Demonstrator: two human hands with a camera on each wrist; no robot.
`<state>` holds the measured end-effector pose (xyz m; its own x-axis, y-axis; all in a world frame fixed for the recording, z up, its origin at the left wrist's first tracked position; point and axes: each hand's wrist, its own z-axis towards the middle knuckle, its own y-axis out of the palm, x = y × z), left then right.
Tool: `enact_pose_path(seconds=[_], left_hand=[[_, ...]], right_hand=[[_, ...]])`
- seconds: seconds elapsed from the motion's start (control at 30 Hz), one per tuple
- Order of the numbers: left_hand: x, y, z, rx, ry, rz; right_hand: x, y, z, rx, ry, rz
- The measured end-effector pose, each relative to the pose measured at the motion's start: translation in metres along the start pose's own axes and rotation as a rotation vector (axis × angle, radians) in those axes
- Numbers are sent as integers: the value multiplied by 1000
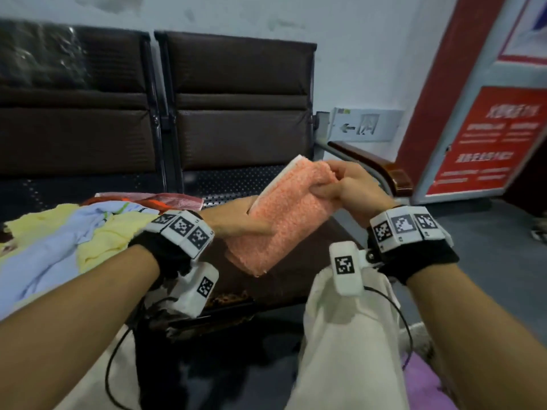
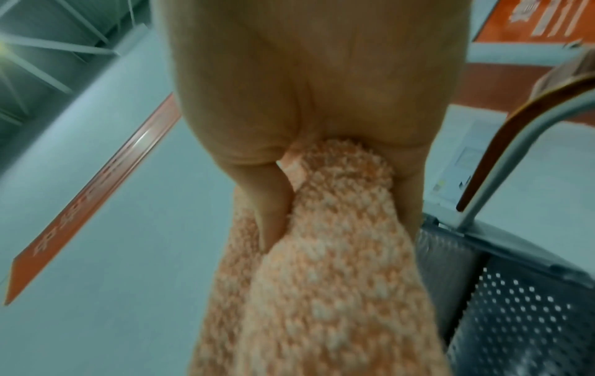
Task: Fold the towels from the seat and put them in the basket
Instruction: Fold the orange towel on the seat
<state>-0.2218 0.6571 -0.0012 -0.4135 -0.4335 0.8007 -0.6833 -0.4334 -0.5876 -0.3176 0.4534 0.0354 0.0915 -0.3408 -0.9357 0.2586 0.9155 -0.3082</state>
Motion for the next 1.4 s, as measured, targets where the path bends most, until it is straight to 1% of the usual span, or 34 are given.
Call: enact_pose_path(seconds=[0.03,0.17,0.23,0.33,0.4,0.53,0.67,0.73,0.8,0.9,0.97,1.03,1.13,1.23,1.3,1.4], left_hand=[[11,2,4,29,14,47],[65,17,25,216,61,329],[92,34,40,218,128,409],[122,72,65,107,237,503],[133,105,82,12,267,586],[133,187,116,-177,268,614],[109,284,136,-348,226,591],[88,327,141,-426,190,564],[64,362,145,-513,146,550],[28,398,151,-646,74,549],[7,413,159,-698,44,584],[-10,422,167,-704,31,630],[-32,432,177,-736,10,698],[-46,438,179,-777,9,800],[-47,438,181,-752,39,817],[-37,427,183,-698,62,760]], right_hand=[[0,-12,-5,57,8,35],[13,-64,-29,261,-9,144],[28,-91,-45,343,12,168],[62,-129,-78,450,87,117],[91,-149,-105,498,148,46],[154,-182,-167,548,311,-4],[214,-202,-226,611,522,-4],[242,-203,-248,602,620,-28],[271,-201,-262,543,681,-85],[308,-194,-270,431,760,-216],[329,-187,-267,415,780,-240],[349,-180,-257,384,792,-295],[377,-172,-232,252,815,-445],[400,-164,-207,165,841,-513],[412,-157,-196,100,888,-571],[416,-152,-191,28,991,-679]])
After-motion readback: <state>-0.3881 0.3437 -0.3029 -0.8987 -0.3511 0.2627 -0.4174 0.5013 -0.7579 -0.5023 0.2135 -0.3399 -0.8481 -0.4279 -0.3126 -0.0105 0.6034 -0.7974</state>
